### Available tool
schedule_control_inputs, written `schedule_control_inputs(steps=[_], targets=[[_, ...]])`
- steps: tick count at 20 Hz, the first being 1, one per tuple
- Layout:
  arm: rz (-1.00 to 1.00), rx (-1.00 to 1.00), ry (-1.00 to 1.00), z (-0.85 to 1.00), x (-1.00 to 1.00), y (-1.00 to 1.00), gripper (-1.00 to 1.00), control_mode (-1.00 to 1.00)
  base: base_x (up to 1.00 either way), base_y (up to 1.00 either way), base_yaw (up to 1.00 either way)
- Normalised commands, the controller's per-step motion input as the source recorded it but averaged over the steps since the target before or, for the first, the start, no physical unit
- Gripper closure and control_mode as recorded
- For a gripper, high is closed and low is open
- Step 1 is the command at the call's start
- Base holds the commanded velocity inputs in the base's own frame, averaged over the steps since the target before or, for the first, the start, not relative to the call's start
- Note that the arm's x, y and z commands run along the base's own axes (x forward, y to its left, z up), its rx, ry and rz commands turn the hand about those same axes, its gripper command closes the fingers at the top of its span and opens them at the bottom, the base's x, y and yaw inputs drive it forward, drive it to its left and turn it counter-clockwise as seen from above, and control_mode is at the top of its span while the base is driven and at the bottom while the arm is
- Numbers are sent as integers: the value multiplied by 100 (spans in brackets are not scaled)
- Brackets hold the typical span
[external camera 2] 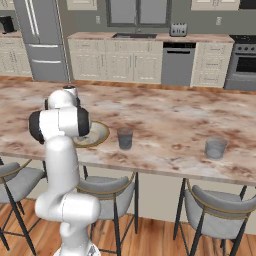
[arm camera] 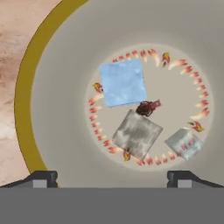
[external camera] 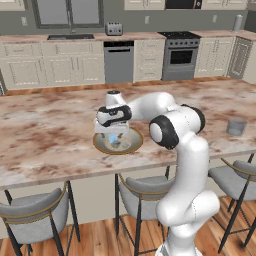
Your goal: There are four ice cubes in the ice bowl. Place two ice cubes in each glass of water.
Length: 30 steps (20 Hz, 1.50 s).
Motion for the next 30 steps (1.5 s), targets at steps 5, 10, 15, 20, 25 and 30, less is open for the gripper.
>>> schedule_control_inputs(steps=[5, 10, 15, 20, 25, 30], targets=[[0, 0, 3, -19, 9, -1, -100, -100, 0, 0, 0], [0, -1, 2, 0, 35, -18, -100, -100, 0, 0, 0], [10, 0, 7, 0, 16, -13, -100, -100, 0, 0, 0], [27, 0, 5, -4, 18, -1, -100, -100, 0, 0, 0], [30, 0, 0, -23, 5, 0, -100, -100, 0, 0, 0], [26, 0, 0, -50, 0, 0, -100, -100, 0, 0, 0]])
